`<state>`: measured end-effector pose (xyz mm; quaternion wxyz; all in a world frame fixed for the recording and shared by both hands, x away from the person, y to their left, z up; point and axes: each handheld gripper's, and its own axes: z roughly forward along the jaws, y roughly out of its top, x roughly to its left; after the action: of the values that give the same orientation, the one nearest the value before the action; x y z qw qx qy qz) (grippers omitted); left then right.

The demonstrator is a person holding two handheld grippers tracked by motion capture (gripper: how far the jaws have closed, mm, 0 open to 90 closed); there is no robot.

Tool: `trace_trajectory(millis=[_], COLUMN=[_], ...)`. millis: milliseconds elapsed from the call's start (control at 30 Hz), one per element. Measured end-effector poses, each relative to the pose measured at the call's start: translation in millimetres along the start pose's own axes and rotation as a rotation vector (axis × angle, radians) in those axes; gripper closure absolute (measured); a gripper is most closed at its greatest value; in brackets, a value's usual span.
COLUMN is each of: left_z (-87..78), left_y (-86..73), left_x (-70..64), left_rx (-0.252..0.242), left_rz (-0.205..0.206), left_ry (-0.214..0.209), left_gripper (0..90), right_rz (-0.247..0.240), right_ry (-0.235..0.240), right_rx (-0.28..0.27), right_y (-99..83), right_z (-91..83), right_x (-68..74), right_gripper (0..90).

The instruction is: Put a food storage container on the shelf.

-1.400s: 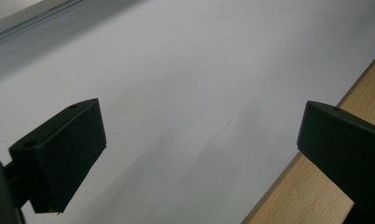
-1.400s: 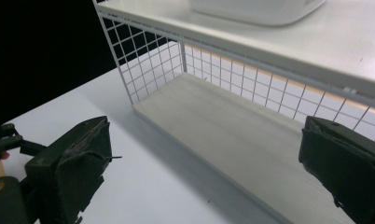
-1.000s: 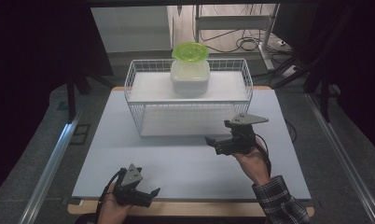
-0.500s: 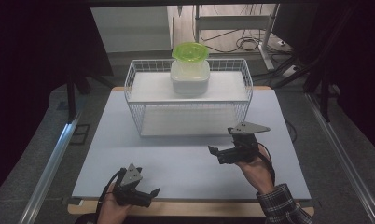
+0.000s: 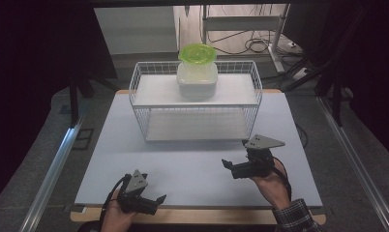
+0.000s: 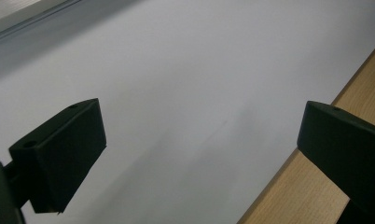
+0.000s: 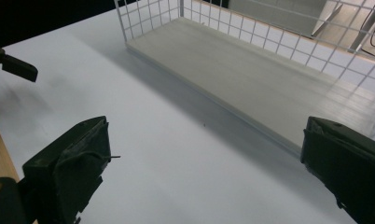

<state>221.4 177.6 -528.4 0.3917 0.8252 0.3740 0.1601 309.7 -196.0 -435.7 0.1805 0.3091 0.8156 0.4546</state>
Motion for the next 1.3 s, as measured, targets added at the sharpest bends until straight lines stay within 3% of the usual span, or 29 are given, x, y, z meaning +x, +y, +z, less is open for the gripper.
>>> trace_trajectory(millis=[533,1300], left_z=[0.6,2.2], left_y=[-0.1,-0.6], left_x=[-0.1,-0.4], left_rx=[0.005,0.021], left_rz=[-0.002,0.002], left_ry=[0.0,0.002], left_gripper=[0.7,0.7], right_rz=[0.028,0.011], right_ry=[-0.049,-0.074], right_rx=[0.082,0.226], right_y=[-42.4,-82.8], right_z=[-8.6,-1.4], right_x=[-12.1,-10.1], right_gripper=[1.2,0.0])
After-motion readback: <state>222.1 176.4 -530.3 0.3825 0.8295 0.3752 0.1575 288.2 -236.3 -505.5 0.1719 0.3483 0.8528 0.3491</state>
